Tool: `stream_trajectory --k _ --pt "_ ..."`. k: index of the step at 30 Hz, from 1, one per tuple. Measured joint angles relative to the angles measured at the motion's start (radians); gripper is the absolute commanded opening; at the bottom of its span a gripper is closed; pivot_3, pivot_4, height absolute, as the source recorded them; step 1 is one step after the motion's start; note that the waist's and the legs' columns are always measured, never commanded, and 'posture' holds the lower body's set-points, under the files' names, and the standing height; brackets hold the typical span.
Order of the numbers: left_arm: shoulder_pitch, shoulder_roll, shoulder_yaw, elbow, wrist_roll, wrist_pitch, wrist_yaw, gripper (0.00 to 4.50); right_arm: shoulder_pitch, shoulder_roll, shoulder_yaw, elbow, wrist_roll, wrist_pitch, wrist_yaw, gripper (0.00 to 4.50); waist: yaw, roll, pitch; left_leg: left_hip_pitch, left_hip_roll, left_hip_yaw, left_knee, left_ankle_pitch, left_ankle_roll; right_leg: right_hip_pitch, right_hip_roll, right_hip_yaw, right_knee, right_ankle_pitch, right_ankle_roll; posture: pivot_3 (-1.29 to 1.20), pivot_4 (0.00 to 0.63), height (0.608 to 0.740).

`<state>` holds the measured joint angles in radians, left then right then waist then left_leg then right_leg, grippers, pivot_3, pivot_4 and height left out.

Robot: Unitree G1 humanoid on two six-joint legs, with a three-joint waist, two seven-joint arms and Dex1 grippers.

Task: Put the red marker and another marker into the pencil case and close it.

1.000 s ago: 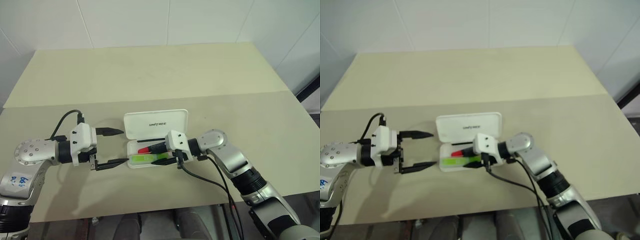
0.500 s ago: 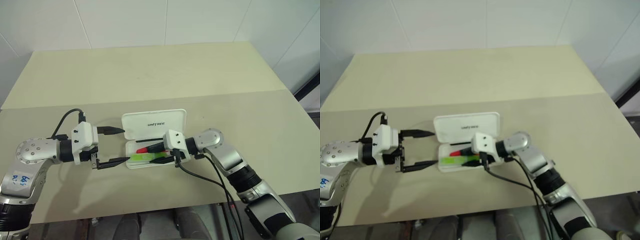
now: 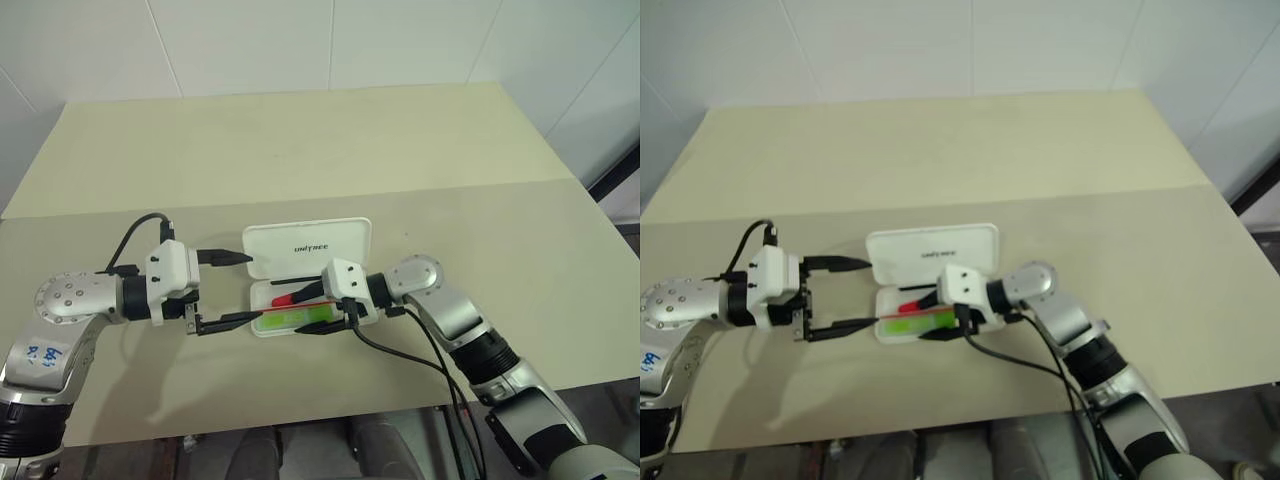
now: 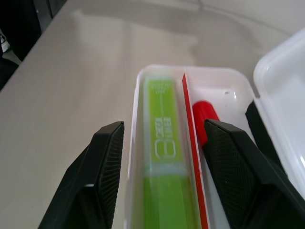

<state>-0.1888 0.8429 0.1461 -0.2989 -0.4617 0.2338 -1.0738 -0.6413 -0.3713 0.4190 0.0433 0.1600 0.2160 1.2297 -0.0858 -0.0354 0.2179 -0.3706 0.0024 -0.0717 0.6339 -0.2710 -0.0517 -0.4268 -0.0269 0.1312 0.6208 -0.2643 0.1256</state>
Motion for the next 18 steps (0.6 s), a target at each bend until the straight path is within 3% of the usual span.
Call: stream_trajectory --k 4,11,14,17,18 --pt "-0.005 -0.006 -0.011 0.003 0.000 0.000 0.000 4.50 0.067 -0.100 -0.077 -0.152 0.065 0.081 0.001 2.82 0.008 0.000 0.000 -0.001 -0.001 -0.001 0.000 0.000 0.000 0.000 -0.001 -0.001 0.000 -0.002 0.001 0.00 0.150 0.740" --pt "0.008 -0.042 -0.035 -0.016 -0.003 0.014 0.013 4.50 0.322 -0.324 -0.313 -0.393 0.209 0.229 -0.023 2.82 0.012 0.000 0.000 -0.001 -0.001 0.000 0.000 -0.001 -0.001 0.000 -0.001 0.000 -0.001 -0.003 0.002 0.00 0.150 0.740" --pt "0.029 -0.057 -0.051 -0.044 -0.004 0.023 0.021 4.50 0.436 -0.412 -0.471 -0.419 0.231 0.243 -0.053 3.41 0.011 -0.001 0.000 -0.001 -0.002 0.001 0.000 -0.001 -0.001 0.000 -0.001 0.001 -0.001 -0.003 0.002 0.00 0.150 0.740" --pt "0.034 -0.077 -0.063 -0.057 -0.006 0.035 0.032 4.50 0.525 -0.463 -0.601 -0.385 0.236 0.201 -0.062 4.42 0.010 -0.001 0.000 0.000 -0.002 0.002 0.002 -0.001 -0.001 0.001 0.000 0.002 -0.001 -0.004 0.002 0.00 0.150 0.740" --pt "0.034 -0.084 -0.073 -0.064 -0.007 0.040 0.035 4.50 0.552 -0.481 -0.635 -0.359 0.235 0.183 -0.060 4.49 0.009 -0.001 0.000 0.000 -0.002 0.003 0.003 0.000 0.000 0.002 0.000 0.003 -0.002 -0.004 0.002 0.00 0.150 0.740"
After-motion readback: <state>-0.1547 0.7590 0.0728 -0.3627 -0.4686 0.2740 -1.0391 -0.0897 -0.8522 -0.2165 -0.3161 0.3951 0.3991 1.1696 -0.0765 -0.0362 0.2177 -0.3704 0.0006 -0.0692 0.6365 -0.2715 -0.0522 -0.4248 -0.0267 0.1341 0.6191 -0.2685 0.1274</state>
